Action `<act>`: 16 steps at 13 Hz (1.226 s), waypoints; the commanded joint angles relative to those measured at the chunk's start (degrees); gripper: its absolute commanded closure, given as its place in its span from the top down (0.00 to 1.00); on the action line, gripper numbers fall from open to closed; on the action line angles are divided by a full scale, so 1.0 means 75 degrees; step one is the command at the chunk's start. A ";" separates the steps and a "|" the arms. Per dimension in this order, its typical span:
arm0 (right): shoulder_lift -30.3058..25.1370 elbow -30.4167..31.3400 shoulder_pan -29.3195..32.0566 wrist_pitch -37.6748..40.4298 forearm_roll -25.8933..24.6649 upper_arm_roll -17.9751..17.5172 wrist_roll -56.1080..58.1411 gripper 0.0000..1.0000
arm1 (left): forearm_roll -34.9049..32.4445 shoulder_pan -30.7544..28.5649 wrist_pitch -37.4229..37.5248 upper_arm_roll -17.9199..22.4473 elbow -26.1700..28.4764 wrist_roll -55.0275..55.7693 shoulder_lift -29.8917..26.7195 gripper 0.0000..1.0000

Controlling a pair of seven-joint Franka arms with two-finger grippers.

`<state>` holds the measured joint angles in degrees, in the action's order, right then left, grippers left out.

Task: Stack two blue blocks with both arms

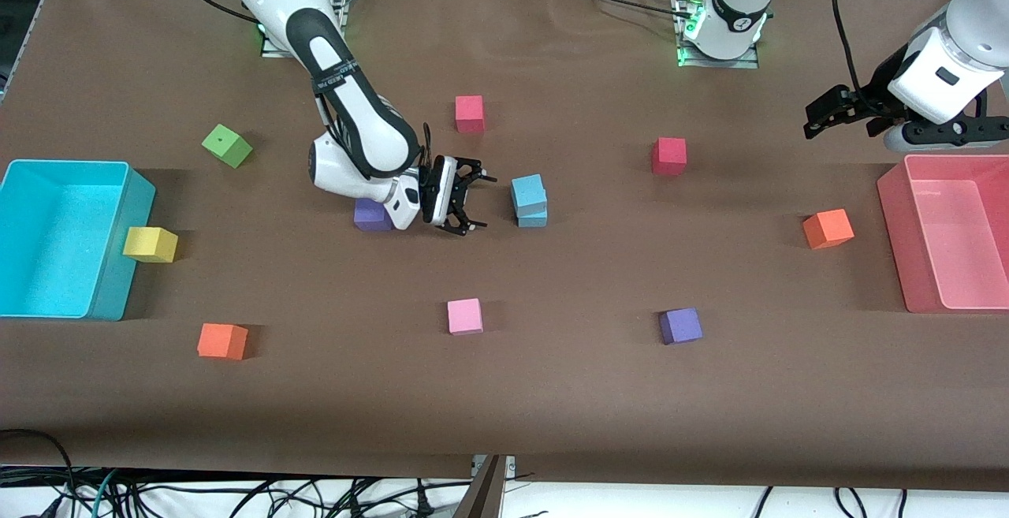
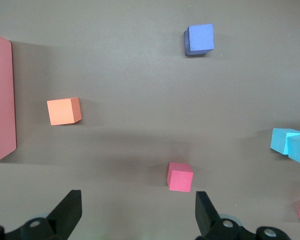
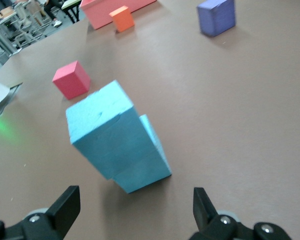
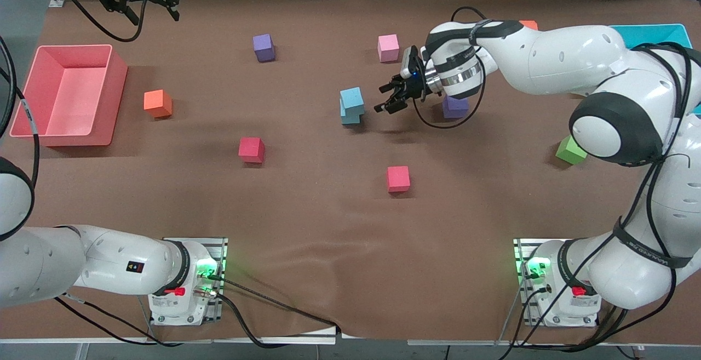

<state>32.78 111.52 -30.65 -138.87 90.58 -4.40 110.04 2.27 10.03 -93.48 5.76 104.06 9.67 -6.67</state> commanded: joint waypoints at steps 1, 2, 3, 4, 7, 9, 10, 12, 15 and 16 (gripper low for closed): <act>-0.0549 0.0375 0.0044 0.0048 0.0029 0.0233 -0.0316 1.00 | -0.0162 0.0010 0.0159 -0.0007 -0.0176 -0.0047 0.0092 1.00; -0.0701 0.0469 0.0044 0.0059 0.0017 0.0339 -0.0317 1.00 | -0.0151 0.0010 0.0159 -0.0007 -0.0187 -0.0058 0.0092 1.00; -0.0737 0.0482 0.0056 0.0060 0.0005 0.0386 -0.0317 1.00 | -0.0150 0.0010 0.0171 -0.0007 -0.0188 -0.0047 0.0081 1.00; -0.0842 0.0528 0.0090 0.0071 -0.0030 0.0573 -0.0317 1.00 | -0.0150 0.0010 0.0182 -0.0030 -0.0188 -0.0035 0.0069 1.00; -0.1860 0.1160 0.0091 0.0107 -0.0624 0.1158 -0.1390 1.00 | -0.0150 0.0010 0.0229 0.0005 -0.0199 -0.0047 0.0057 1.00; -0.2329 0.1267 0.0102 0.0083 -0.1921 0.1615 -0.2514 1.00 | -0.0150 -0.0001 0.0323 -0.0007 -0.0211 -0.0046 0.0034 1.00; -0.2610 0.1372 0.0195 0.0095 -0.2648 0.1722 -0.3112 1.00 | -0.0150 -0.0001 0.0323 0.0016 -0.0223 -0.0070 0.0034 1.00; -0.3149 0.1582 0.0803 0.0165 -0.4404 0.1770 -0.4225 1.00 | -0.0150 0.0010 0.0335 -0.0030 -0.0281 -0.0035 0.0045 1.00; -0.3771 0.1572 0.1740 0.1275 -0.7017 0.1758 -0.6216 1.00 | -0.0150 0.0010 0.0346 -0.0030 -0.0305 -0.0047 0.0045 1.00; -0.3959 0.1491 0.2033 0.1708 -0.7815 0.1758 -0.6850 1.00 | -0.0150 0.0010 0.0346 -0.0030 -0.0293 -0.0035 0.0057 1.00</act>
<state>7.51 121.14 -18.95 -130.41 40.52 9.48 66.20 2.27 10.03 -92.23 5.74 103.08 9.67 -6.42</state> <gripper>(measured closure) 0.000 0.000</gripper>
